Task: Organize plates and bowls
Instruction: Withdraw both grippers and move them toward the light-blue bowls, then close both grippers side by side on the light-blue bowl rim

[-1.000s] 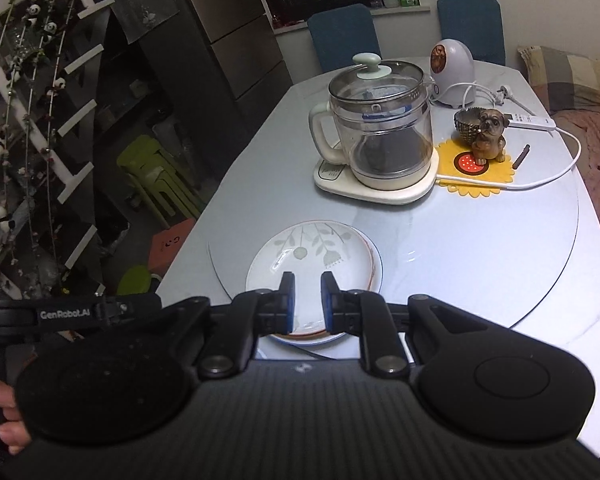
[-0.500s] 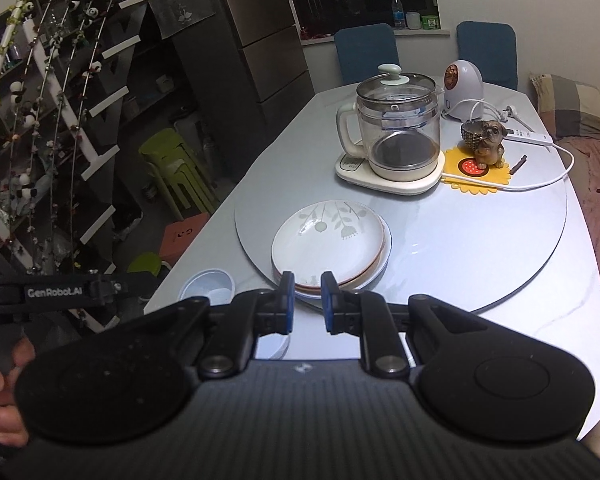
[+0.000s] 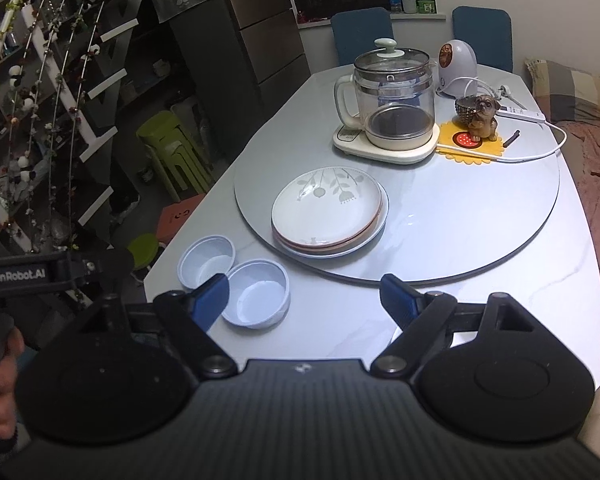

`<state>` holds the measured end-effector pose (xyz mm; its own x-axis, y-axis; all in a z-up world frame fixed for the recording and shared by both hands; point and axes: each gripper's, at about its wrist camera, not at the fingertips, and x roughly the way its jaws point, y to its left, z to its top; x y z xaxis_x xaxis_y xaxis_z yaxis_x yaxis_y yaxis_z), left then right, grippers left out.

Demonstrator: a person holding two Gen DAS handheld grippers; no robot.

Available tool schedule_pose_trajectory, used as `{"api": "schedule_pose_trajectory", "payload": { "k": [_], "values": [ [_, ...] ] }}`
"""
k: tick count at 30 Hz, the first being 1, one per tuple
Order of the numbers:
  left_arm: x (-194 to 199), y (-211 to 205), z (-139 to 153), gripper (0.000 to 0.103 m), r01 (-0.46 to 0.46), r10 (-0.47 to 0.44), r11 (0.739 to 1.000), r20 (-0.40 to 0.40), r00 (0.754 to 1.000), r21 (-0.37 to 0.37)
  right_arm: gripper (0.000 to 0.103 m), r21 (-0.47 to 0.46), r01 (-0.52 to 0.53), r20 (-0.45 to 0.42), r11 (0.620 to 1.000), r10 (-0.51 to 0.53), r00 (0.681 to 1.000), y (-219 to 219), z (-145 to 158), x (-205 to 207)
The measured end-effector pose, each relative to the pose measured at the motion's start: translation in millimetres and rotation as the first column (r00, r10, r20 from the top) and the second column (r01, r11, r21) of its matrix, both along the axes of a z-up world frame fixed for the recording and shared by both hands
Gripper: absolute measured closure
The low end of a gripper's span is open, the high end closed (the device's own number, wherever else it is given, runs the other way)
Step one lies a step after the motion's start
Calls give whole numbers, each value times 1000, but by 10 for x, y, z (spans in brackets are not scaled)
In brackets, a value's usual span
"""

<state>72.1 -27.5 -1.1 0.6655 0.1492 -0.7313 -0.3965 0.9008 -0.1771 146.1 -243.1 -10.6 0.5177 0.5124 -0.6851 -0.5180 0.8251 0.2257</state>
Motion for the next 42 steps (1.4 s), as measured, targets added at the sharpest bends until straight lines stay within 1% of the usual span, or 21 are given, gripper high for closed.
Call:
{"api": "schedule_pose_trajectory", "payload": {
  "k": [4, 8, 13, 16, 22, 24, 26, 29, 31, 33, 36, 38, 40, 42],
  "values": [
    [16, 91, -50, 7, -4, 4, 1000, -15, 1000, -4, 19, 6, -12, -10, 1000, 12, 1000, 95, -33, 6],
    [59, 276, -130, 7, -17, 16, 1000, -40, 999, -9, 19, 12, -18, -30, 1000, 18, 999, 277, -85, 90],
    [124, 599, -297, 7, -27, 24, 999, -63, 998, -41, 19, 8, -40, -51, 999, 40, 998, 558, -169, 153],
    [201, 815, -420, 7, -18, 14, 998, -81, 997, -52, 20, 12, -44, -80, 999, 45, 996, 755, -237, 219],
    [427, 1302, -709, 8, -13, 0, 994, -126, 992, -104, 20, 3, -55, -111, 998, 55, 992, 1165, -340, 352],
    [505, 1440, -795, 8, -7, -10, 993, -141, 990, -121, 25, 0, -49, -127, 999, 49, 991, 1286, -388, 409],
    [581, 1578, -879, 9, 2, -24, 990, -150, 988, -141, 26, -1, -43, -146, 999, 42, 988, 1408, -449, 469],
    [690, 1765, -1009, 9, 17, -44, 987, -166, 985, -162, 36, -7, -43, -171, 999, 42, 984, 1600, -542, 548],
    [774, 1895, -1107, 12, 25, -58, 984, -186, 981, -175, 38, -10, -43, -188, 999, 40, 981, 1726, -612, 594],
    [853, 1997, -1189, 14, 37, -74, 981, -197, 978, -188, 46, -18, -42, -201, 999, 38, 979, 1848, -675, 642],
    [992, 2178, -1313, 16, 61, -107, 975, -210, 972, -216, 52, -32, -37, -220, 999, 29, 975, 2019, -771, 713],
    [1092, 2276, -1403, 19, 72, -123, 972, -220, 968, -226, 55, -41, -32, -221, 999, 22, 975, 2127, -827, 755],
    [1185, 2362, -1509, 26, 78, -136, 968, -239, 962, -237, 57, -53, -28, -220, 998, 15, 975, 2227, -888, 792],
    [1268, 2419, -1610, 31, 83, -148, 964, -254, 956, -252, 62, -61, -14, -241, 998, -1, 971, 2306, -961, 841]
  ]
}}
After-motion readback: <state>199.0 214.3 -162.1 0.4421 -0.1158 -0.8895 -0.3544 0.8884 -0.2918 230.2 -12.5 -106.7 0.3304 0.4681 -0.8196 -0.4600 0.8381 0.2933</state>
